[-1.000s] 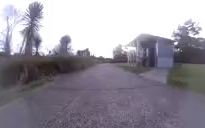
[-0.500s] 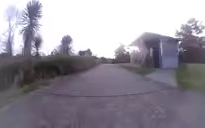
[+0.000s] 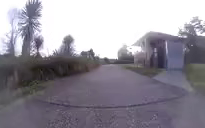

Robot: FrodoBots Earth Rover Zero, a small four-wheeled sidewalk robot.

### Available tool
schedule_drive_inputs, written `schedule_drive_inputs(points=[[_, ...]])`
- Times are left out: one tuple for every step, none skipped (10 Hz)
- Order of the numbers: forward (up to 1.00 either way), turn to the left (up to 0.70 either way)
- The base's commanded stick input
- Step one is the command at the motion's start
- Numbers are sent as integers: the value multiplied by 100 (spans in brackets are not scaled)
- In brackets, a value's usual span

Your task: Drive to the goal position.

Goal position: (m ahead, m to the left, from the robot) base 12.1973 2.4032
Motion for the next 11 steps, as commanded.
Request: schedule_drive_inputs(points=[[85, -34], [85, -34], [85, -34], [85, -34], [85, -34], [85, 0], [85, 0], [85, 0], [85, 0], [85, 0], [85, 0]])
